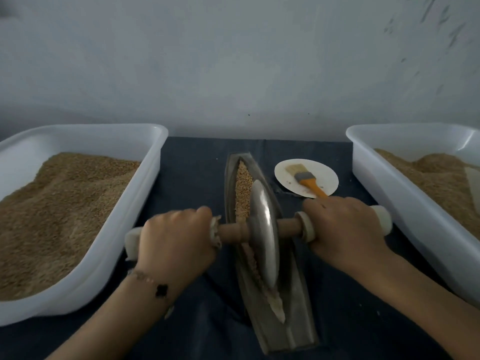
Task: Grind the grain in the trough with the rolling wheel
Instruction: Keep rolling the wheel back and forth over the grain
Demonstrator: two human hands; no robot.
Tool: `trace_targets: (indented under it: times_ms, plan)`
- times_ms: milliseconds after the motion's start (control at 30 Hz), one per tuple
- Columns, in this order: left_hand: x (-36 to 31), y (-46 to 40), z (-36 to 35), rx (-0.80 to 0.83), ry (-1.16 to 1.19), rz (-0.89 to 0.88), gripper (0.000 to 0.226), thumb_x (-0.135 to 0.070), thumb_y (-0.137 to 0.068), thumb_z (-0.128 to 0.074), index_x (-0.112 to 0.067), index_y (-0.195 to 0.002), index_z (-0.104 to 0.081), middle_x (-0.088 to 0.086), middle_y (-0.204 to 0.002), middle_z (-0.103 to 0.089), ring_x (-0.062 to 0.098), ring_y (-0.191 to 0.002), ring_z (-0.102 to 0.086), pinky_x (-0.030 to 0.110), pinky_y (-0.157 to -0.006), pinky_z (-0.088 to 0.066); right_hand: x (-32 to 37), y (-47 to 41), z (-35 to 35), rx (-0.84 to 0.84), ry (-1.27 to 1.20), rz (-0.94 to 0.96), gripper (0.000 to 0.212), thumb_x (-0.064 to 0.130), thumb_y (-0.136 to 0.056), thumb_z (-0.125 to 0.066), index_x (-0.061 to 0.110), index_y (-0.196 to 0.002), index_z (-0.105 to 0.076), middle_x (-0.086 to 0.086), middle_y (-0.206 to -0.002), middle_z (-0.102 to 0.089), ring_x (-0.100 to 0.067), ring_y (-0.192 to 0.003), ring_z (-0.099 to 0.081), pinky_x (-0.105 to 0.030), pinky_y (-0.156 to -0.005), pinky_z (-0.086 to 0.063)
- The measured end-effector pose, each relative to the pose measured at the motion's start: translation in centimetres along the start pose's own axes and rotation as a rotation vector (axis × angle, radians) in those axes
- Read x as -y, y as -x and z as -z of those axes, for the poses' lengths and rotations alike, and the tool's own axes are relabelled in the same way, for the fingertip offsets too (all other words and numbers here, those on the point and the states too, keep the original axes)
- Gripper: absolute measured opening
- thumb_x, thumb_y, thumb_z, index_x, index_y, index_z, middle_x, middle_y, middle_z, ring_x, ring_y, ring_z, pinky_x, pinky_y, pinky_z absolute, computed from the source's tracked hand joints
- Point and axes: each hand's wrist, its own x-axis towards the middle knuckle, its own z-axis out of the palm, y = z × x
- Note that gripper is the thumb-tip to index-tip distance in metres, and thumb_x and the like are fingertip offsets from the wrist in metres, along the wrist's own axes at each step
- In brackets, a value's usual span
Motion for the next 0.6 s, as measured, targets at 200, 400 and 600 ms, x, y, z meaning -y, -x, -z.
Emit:
trace_targets:
  times_ms: [200,400,600]
  plan:
    - [0.8,-5.9,-3.3,-0.032,0.025,0.094,0.027,-0.034,-0.084,-0.05,-0.026,-0.065,-0.033,-0.012,-0.057,-0.034,0.009,-0.05,-0.034,0.024,-0.045,-0.018,-1.1,-5.5,-4.1,-0.034,0.058,-0.067,0.024,0.01,-0.062,-0.074,0.013,-0.069,-0.052,-0.009,-0.063,-0.058,-0.03,-0.057,-0.052,-0.032,-0.053,-0.03]
    - [1.5,-7.0,-4.9,0.01,0.138,0.156,0.032,-0.036,-0.087,-0.051,-0.024,-0.062,-0.035,-0.009,-0.056,-0.04,0.011,-0.049,-0.037,0.025,-0.047,-0.023,-1.0,-7.2,-4.5,-0.076,0.129,-0.015,0.024,0.008,-0.059,-0.078,0.009,-0.068,-0.055,-0.011,-0.06,-0.058,-0.029,-0.053,-0.051,-0.03,-0.054,-0.029]
    - [0.9,-3.5,-3.3,0.034,0.153,0.125,0.031,-0.032,-0.086,-0.055,-0.025,-0.067,-0.031,-0.012,-0.059,-0.034,0.013,-0.055,-0.041,0.027,-0.05,-0.025,-0.2,-4.0,-2.5,-0.114,0.087,0.04,0.027,0.002,-0.057,-0.079,0.007,-0.074,-0.058,-0.012,-0.068,-0.062,-0.031,-0.062,-0.056,-0.037,-0.057,-0.04]
